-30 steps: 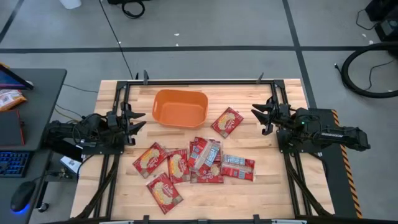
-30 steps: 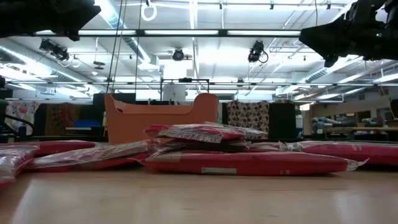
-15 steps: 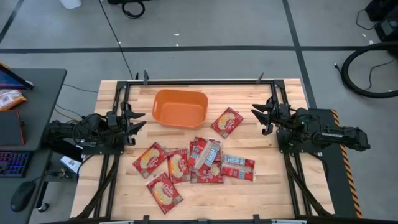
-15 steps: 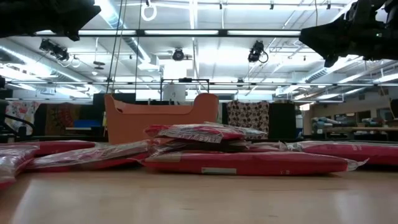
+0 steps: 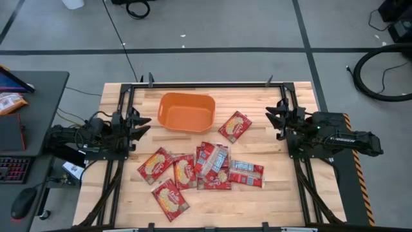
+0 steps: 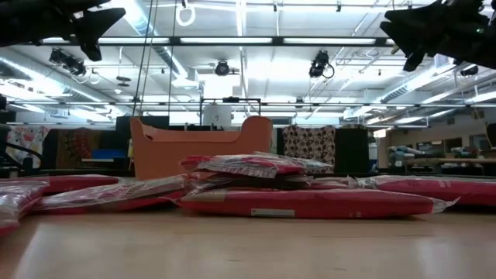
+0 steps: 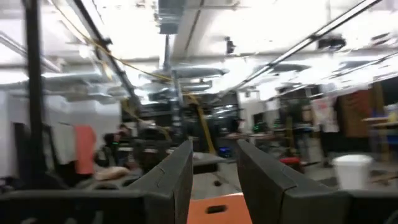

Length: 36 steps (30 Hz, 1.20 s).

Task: Sort popcorn bags into baskets
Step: Adjust the orange bin

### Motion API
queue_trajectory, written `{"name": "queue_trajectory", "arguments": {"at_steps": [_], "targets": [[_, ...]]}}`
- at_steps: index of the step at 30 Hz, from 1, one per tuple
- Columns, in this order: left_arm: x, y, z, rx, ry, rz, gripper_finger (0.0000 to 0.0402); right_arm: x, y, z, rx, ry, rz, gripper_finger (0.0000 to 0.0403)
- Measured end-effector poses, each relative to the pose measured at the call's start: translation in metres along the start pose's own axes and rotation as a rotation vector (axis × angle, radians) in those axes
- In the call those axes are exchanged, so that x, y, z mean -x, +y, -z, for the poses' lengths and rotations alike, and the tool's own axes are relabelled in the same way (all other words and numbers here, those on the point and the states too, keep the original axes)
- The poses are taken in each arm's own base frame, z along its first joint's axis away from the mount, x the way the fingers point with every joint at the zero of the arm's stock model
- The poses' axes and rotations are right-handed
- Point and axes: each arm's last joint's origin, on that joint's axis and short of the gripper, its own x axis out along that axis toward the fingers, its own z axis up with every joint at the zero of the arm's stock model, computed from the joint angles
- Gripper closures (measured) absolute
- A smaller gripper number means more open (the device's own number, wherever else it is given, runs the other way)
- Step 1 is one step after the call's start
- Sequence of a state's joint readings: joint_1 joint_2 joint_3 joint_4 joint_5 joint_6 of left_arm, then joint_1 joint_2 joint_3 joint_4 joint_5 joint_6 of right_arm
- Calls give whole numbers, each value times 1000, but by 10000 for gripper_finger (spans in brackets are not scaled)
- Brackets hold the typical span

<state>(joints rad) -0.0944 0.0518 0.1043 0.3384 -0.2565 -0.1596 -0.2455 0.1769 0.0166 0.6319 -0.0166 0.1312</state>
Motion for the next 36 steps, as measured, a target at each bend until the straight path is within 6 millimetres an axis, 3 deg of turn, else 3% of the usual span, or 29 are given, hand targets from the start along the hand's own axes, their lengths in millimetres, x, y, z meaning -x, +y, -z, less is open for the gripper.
{"name": "queue_trajectory", "arguments": {"at_steps": [5, 10, 20, 31, 36], "targets": [[0, 0, 1, 67, 11, 8, 246, -5, 1, 6, -72, 74, -48, 275], [-1, -1, 0, 72, 5, 23, 246, -26, 1, 8, -82, 259, -33, 275], [0, -4, -4, 71, -28, 130, 246, -70, 1, 48, -15, 705, -51, 275], [0, -3, -5, 84, -38, 79, 246, -136, 2, 85, 154, 867, -109, 275], [0, -3, -5, 84, -37, 77, 246, -157, 6, 106, 204, 920, -182, 275]]}}
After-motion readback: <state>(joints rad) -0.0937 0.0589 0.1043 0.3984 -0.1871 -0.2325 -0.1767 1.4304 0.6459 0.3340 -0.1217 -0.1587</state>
